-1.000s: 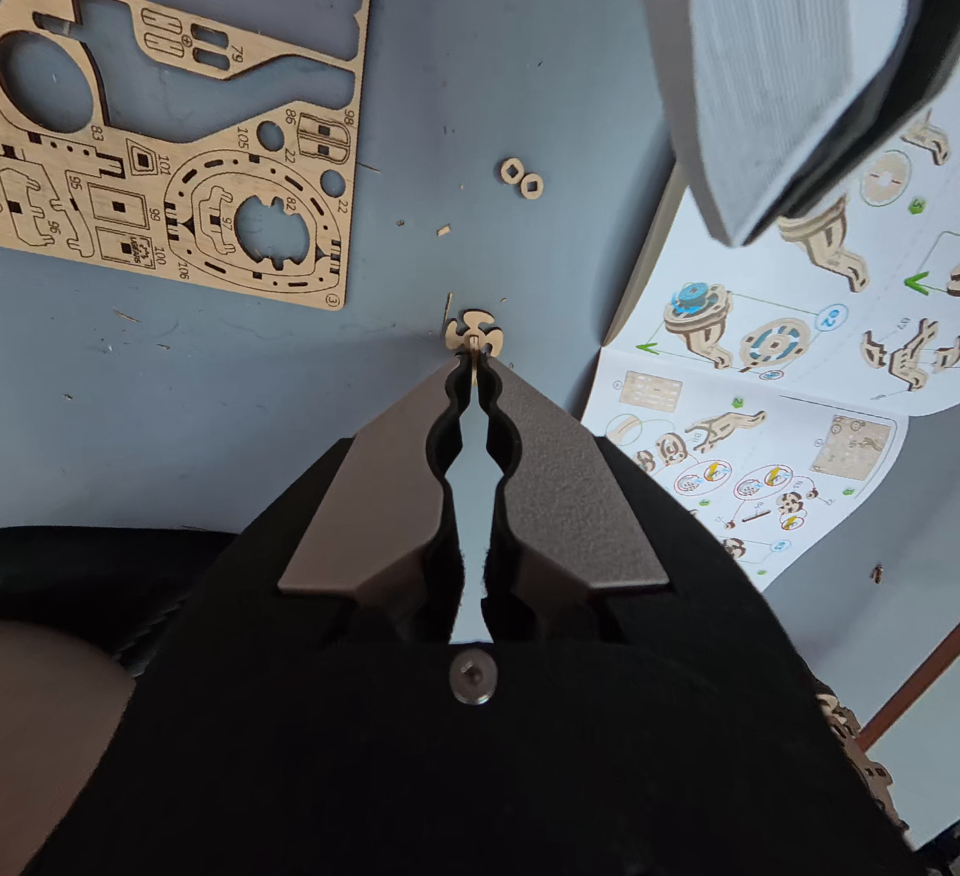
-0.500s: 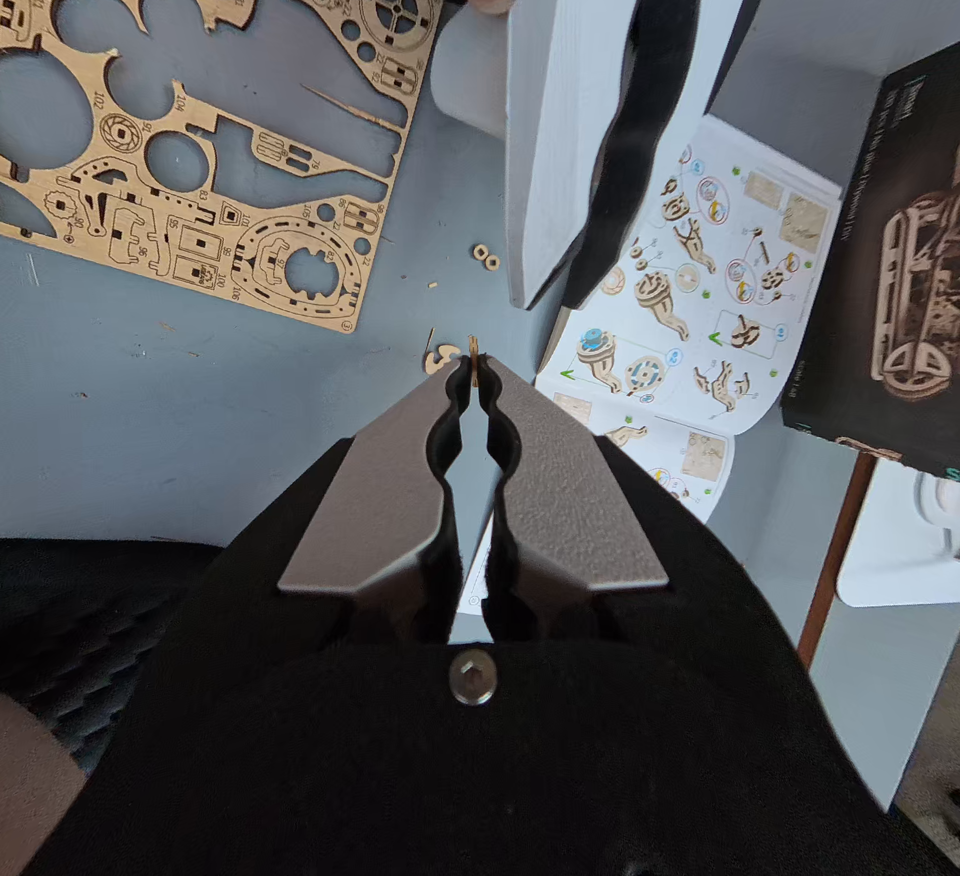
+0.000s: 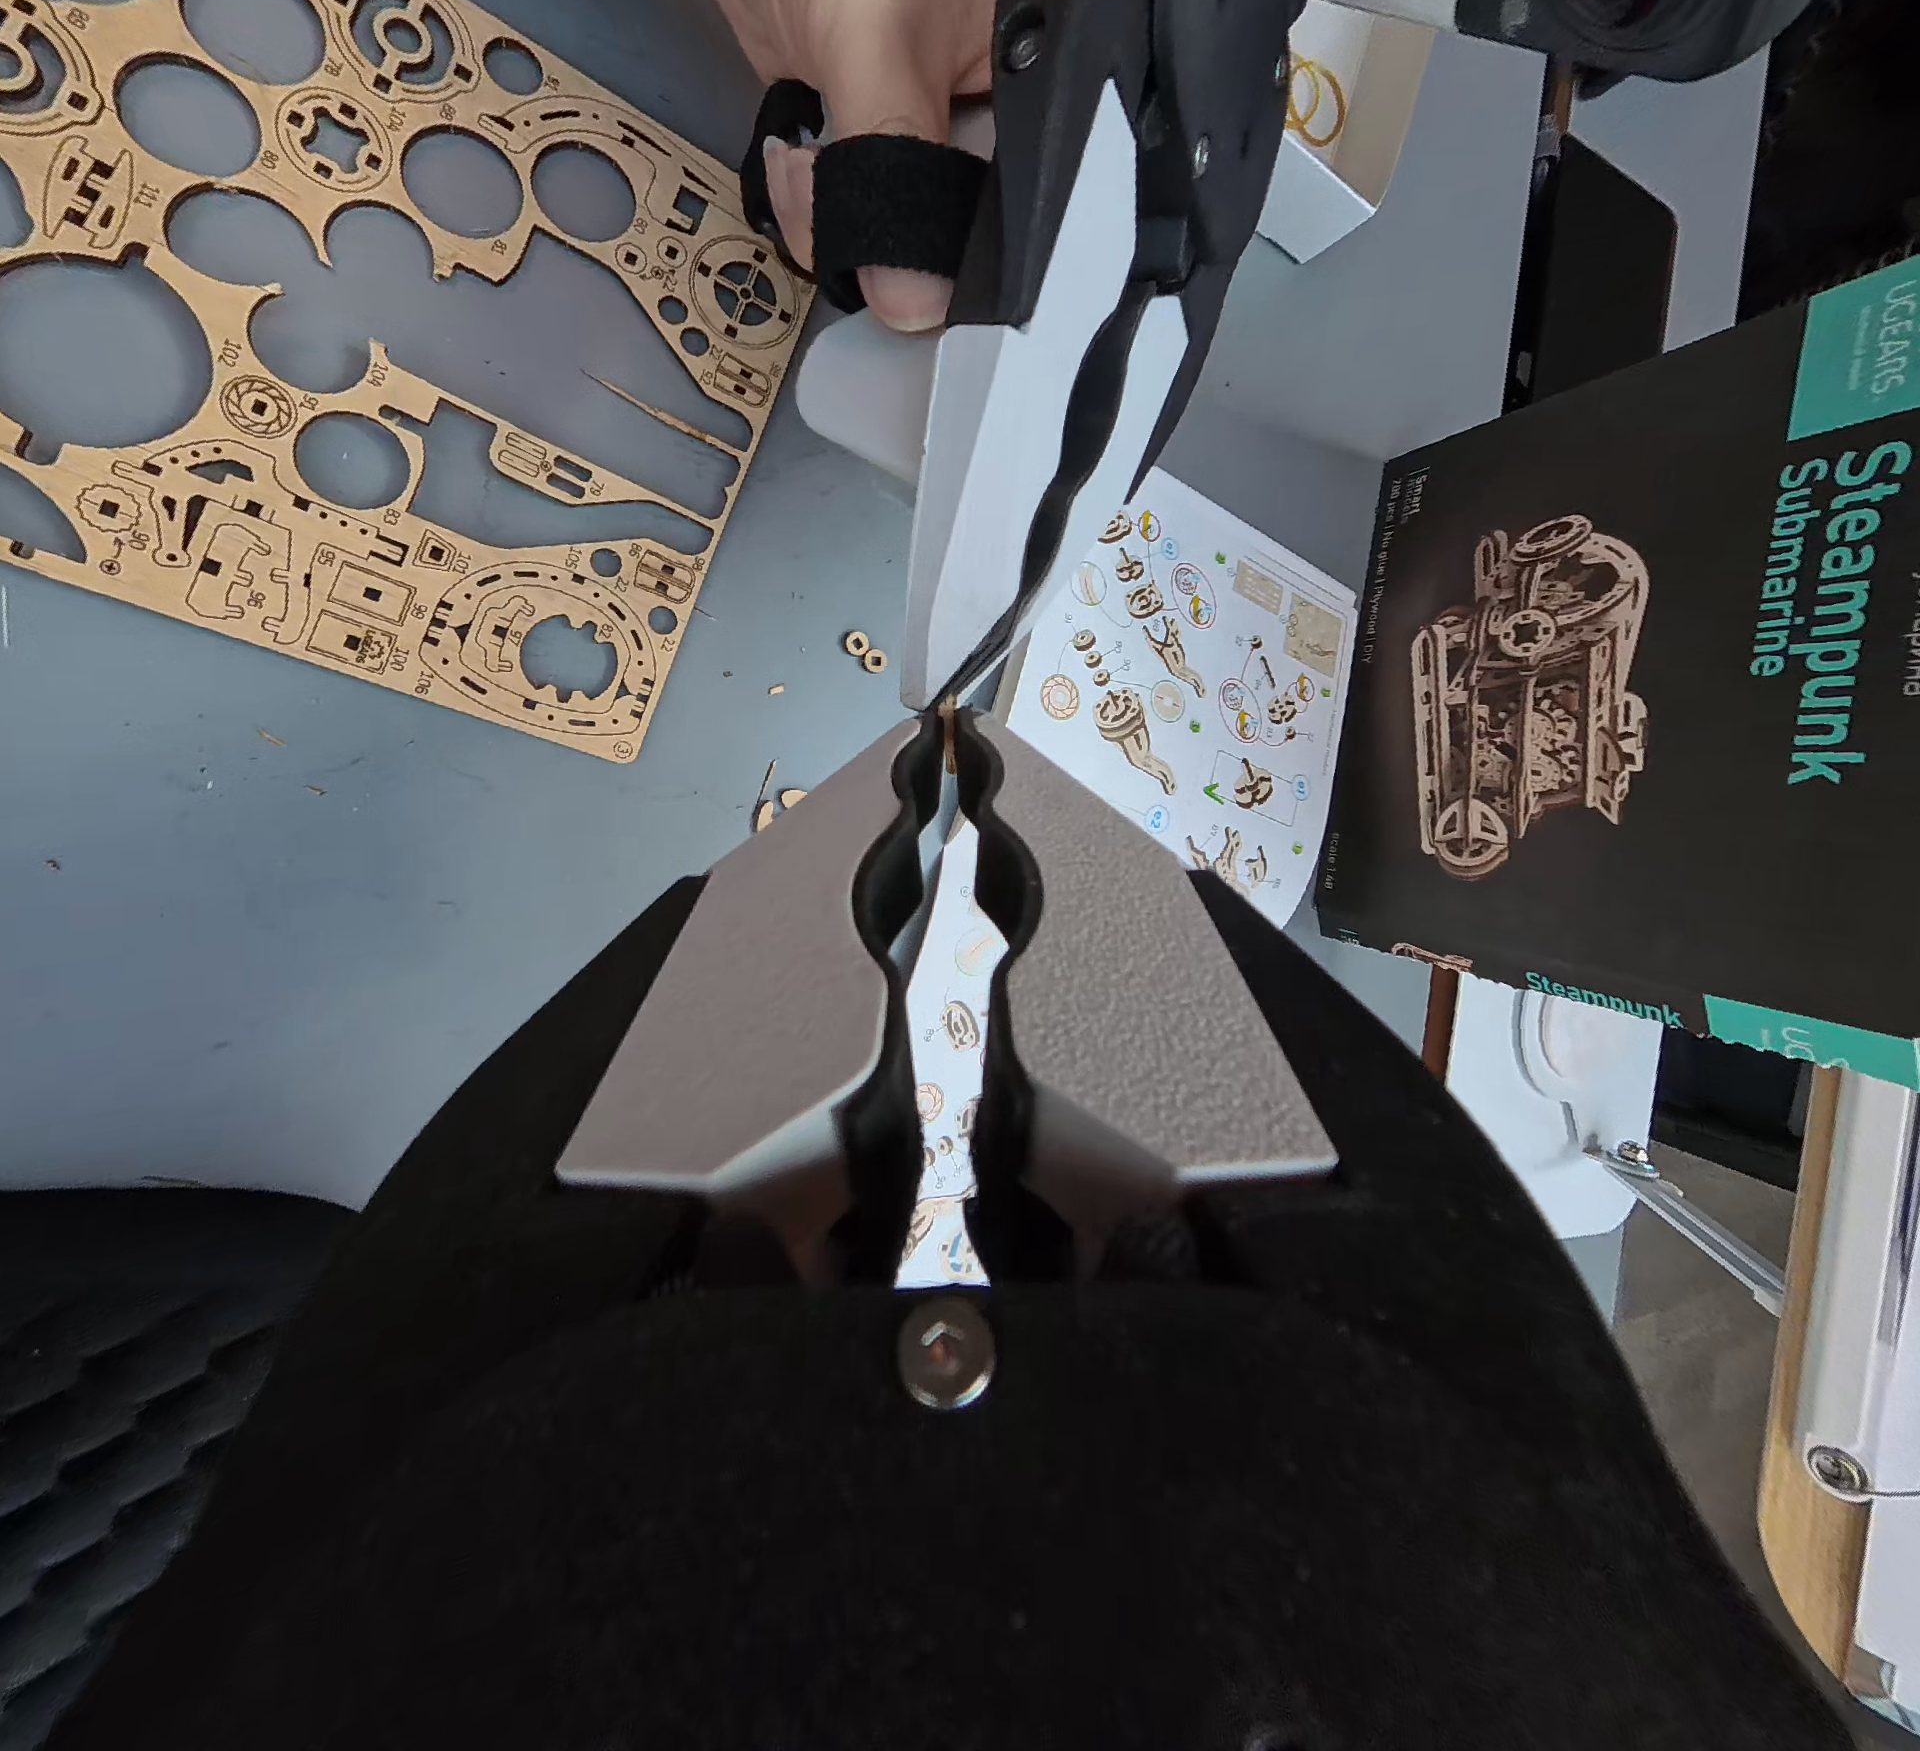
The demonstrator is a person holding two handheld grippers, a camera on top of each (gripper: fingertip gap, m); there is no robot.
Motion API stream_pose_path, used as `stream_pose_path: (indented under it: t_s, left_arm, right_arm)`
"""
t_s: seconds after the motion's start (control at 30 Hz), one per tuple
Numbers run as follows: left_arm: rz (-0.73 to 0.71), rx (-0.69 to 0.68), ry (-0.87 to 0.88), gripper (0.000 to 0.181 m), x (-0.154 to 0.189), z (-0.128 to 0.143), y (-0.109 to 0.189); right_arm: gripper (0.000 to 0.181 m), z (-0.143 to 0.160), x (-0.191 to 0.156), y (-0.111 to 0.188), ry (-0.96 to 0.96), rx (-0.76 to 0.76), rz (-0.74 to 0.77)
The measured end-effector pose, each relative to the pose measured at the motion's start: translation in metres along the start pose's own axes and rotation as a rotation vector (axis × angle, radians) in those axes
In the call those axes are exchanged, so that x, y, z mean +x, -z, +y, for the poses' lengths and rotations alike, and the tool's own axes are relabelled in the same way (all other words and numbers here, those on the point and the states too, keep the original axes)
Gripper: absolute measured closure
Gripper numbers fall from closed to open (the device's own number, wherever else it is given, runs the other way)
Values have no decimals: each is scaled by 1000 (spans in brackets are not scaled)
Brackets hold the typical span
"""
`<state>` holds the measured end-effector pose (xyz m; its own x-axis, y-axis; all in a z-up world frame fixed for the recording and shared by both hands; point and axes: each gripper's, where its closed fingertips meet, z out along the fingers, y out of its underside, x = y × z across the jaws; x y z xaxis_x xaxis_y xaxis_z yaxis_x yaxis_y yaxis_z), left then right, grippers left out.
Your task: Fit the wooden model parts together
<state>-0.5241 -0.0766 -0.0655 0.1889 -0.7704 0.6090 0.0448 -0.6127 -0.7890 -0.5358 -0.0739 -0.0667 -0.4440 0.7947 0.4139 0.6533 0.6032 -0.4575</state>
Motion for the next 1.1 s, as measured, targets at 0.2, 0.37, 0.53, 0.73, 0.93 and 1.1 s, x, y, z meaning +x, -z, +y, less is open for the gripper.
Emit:
stream_pose_path:
  t_s: [0.2,0.37,0.53,0.73,0.93,1.1]
  left_arm:
    - [10,80,-97,181,11,-17,9]
    - [-33,113,-178,181,12,-24,13]
    - [-42,114,-190,180,12,-24,13]
    - [-23,105,-193,181,15,-21,9]
    - [-19,107,-196,181,17,-22,9]
    - [-21,96,-193,180,15,-19,7]
  right_arm:
    - [156,-25,24,34,-335,400,-51]
    - [158,-25,31,38,-784,686,-286]
    - [165,-26,20,30,-867,762,-345]
    - [173,-19,18,22,-901,720,-322]
    - [175,-18,16,20,-893,710,-324]
    - [179,-19,16,21,-905,732,-344]
